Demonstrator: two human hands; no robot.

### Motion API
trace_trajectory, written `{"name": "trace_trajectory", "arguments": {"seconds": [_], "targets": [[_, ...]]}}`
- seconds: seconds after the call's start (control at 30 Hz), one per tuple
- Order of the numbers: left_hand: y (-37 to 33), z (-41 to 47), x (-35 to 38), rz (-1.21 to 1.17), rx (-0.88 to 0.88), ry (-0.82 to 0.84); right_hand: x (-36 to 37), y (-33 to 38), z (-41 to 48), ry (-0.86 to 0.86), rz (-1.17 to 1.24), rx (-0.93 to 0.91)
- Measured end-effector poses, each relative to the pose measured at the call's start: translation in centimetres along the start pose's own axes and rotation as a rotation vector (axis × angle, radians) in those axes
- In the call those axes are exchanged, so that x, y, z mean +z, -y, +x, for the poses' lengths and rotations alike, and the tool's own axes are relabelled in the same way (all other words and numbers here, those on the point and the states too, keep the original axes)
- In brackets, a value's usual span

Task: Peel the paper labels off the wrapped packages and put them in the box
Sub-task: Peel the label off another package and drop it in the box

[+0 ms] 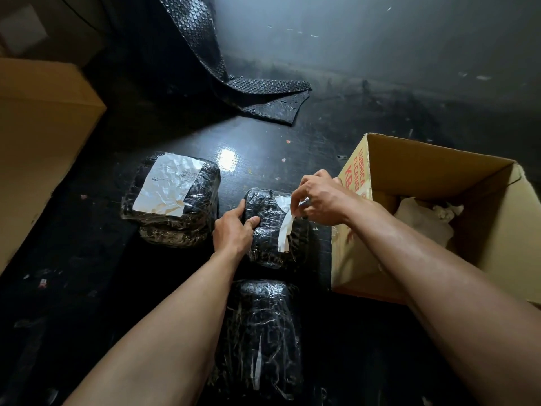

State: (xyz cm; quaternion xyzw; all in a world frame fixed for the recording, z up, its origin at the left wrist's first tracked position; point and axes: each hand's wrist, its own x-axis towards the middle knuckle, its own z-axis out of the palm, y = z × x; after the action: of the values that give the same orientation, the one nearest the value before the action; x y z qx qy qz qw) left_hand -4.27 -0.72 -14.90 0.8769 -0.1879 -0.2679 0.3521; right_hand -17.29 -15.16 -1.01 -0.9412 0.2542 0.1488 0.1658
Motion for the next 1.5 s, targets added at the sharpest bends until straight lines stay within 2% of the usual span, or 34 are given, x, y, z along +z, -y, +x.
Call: {"name": "trace_trajectory", "arguments": {"seconds": [0.27, 0.43, 0.57, 0.77, 1.0, 1.37, 1.5], "targets": [[-0.3, -0.1, 0.1, 0.036, 0.0, -0.005, -1.0, 0.3, -0.5, 0.021, -0.002, 0.025], [-1.6, -0.6, 0.1, 0.285, 0.125, -0.055, -0.9, 0.8, -0.5, 0.025, -0.009, 0.029], [-1.2, -0.7, 0.7, 0.334, 0.203, 0.057, -0.6, 1.0, 0.0, 0.018, 0.011, 0.036], [-0.9, -0.4, 0.7, 0.309, 0.191, 0.059, -1.0, 1.0, 0.2, 0.034, -0.036, 0.041], [-1.2, -0.8, 0.5, 0.312, 0.185, 0.047, -1.6, 0.4, -0.9, 0.008, 0.03, 0.051], [-1.9, -1.6, 0.0, 0.328, 0.185, 0.064, -1.6, -0.2, -2.7, -0.068, 0.013, 0.108], [-2.2, -1.9, 0.0, 0.351, 0.2, 0.077, -3.6, 0.0, -2.8, -0.16, 0.101, 0.142]]}}
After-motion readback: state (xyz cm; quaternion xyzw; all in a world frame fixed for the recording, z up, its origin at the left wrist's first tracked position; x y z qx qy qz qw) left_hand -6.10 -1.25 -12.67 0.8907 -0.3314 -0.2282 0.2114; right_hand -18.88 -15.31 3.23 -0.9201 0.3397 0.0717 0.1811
